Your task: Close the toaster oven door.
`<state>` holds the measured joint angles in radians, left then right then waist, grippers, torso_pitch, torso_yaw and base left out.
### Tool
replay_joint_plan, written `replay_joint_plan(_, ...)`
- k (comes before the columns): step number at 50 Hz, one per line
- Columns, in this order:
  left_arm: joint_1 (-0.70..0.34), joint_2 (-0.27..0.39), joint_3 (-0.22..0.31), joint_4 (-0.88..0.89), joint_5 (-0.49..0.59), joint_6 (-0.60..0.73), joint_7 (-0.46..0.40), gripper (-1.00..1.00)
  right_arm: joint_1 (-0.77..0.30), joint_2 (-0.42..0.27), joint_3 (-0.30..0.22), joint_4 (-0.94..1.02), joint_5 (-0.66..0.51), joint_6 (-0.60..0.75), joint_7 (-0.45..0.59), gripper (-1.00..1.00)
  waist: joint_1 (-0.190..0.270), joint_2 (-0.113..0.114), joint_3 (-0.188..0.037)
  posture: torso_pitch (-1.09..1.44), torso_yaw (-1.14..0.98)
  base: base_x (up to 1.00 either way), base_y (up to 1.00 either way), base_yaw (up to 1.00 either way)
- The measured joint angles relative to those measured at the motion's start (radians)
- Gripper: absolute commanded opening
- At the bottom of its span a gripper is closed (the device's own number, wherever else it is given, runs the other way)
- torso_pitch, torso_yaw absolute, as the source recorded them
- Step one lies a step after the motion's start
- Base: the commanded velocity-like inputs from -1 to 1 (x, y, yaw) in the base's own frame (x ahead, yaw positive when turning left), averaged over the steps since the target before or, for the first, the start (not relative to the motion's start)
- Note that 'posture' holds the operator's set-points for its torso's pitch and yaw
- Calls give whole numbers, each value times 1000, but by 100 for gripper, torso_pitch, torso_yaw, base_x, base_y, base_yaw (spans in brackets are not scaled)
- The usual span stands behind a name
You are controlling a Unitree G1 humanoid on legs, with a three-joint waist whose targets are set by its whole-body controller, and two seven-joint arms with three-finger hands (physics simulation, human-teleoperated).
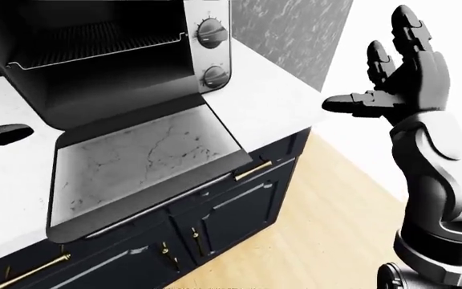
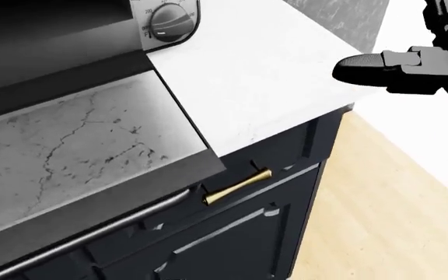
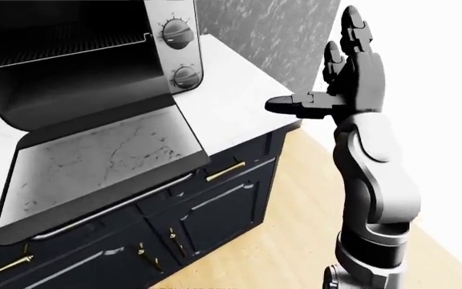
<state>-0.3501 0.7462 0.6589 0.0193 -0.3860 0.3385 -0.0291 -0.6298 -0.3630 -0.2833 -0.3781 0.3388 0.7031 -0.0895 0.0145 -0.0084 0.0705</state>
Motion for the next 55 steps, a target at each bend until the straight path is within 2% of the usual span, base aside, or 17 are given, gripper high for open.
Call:
replay_joint_plan(2, 8, -5, -11, 12, -2, 8, -2, 100, 13, 1, 15, 31, -25, -62, -16, 100, -5, 10, -7, 0, 0, 0, 0, 0)
replay_joint_plan(11, -7, 15, -2, -1, -6, 4, -4, 100, -6, -15, -10, 97, -16, -107, -67, 100, -13, 35, -25, 0, 0, 0, 0, 0)
replay_joint_plan(18, -7, 11, -10, -2, -8, 12, -4, 100, 3, -30, -8, 79, 37, -70, -70, 100, -17, 38, -29, 0, 0, 0, 0, 12)
replay_joint_plan(21, -11, 6, -35, 1, -13, 21, -11, 100, 3, -39, -31, 73, 56, -56, -81, 100, -20, 40, -29, 0, 0, 0, 0, 99)
replay_joint_plan(23, -5, 9, -25, -4, -14, 22, -13, 100, 0, -44, -31, 73, 58, -64, -86, 100, -11, 40, -28, 0, 0, 0, 0, 100)
replay_joint_plan(26, -3, 19, 6, -1, -9, 16, -5, 100, -1, -41, -13, 70, 64, -68, -83, 100, 11, 30, -28, 0, 0, 0, 0, 100)
replay_joint_plan(29, 0, 22, 23, 2, -4, 9, 4, 100, -1, -34, 2, 61, 77, -61, -76, 100, 27, 10, -19, 0, 0, 0, 0, 100)
replay_joint_plan(33, 0, 17, 12, -2, -3, 10, 4, 100, 4, -39, 1, 65, 84, -53, -75, 100, 23, -42, -2, 0, 0, 0, 0, 100)
replay_joint_plan(35, 4, 6, -5, -5, -6, 11, -2, 100, 13, -41, -16, 73, 80, -51, -81, 100, 11, -46, -3, 0, 0, 0, 0, 100)
replay_joint_plan(37, 4, 6, -15, 3, -8, 17, -7, 100, 9, -44, -25, 76, 75, -49, -88, 100, 11, -51, -15, 0, 0, 0, 0, 100)
replay_joint_plan(39, 1, 8, -12, 6, -9, 22, -7, 100, -1, -45, -25, 68, 74, -54, -93, 100, 9, -34, -20, 0, 0, 0, 0, 100)
replay_joint_plan(43, -4, 16, -2, -9, -9, 15, -6, 100, -6, -43, -22, 69, 69, -73, -107, 100, 0, 22, -15, 0, 0, 0, 0, 90)
replay_joint_plan(45, -2, 22, 12, -16, -8, 9, -3, 100, -5, -38, -16, 79, 72, -70, -115, 100, -1, 50, -20, 0, 0, 0, 16, 21)
replay_joint_plan(47, 0, 22, 25, -13, -5, 5, 3, 100, -1, -36, 1, 90, 70, -67, -113, 100, 6, 64, -27, 0, 0, 0, 14, 0)
replay_joint_plan(49, -7, 30, 24, -18, -4, 4, 5, 100, -1, -38, 4, 89, 64, -67, -110, 100, -13, 93, -29, 0, 0, 0, 0, 0)
replay_joint_plan(52, -1, 18, 16, -7, -4, 3, 4, 100, 7, -22, 11, 87, 59, -66, -110, 100, -22, 59, -7, 0, 0, 0, 0, 0)
replay_joint_plan(55, 3, 11, -4, 15, -6, 25, 0, 100, -7, -24, 16, 118, 43, -59, -125, 100, -27, 35, -1, 0, 0, 0, 0, 0)
